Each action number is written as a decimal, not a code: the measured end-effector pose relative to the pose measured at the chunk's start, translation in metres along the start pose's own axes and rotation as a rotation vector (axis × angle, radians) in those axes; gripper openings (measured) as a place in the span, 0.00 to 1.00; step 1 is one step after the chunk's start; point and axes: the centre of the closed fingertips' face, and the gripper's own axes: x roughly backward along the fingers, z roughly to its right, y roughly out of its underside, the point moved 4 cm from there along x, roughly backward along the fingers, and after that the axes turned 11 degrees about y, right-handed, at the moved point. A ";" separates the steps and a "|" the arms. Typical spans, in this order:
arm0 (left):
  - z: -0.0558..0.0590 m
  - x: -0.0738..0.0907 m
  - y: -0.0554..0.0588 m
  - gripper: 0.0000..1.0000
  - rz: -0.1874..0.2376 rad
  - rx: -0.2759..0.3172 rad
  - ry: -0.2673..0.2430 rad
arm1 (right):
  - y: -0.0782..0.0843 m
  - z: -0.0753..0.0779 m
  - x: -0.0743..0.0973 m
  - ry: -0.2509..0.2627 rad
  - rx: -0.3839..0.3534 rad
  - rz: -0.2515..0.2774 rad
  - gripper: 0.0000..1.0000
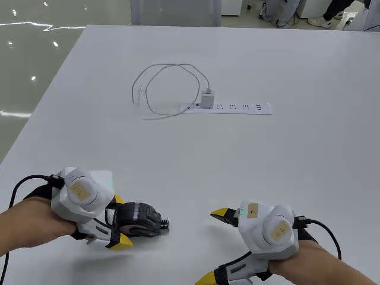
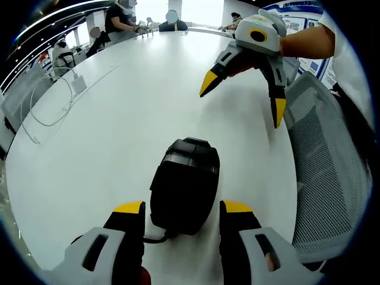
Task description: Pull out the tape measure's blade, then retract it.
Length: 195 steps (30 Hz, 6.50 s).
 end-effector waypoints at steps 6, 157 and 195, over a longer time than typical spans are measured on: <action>-0.002 -0.001 0.000 0.41 -0.017 -0.007 0.005 | -0.001 0.000 -0.001 -0.002 -0.003 0.002 0.82; -0.005 -0.004 0.005 0.28 -0.151 -0.090 0.023 | -0.033 0.017 -0.088 -0.101 0.133 0.077 0.09; -0.005 -0.005 0.005 0.28 -0.133 -0.083 0.021 | -0.017 0.031 -0.066 -0.091 0.143 0.044 0.09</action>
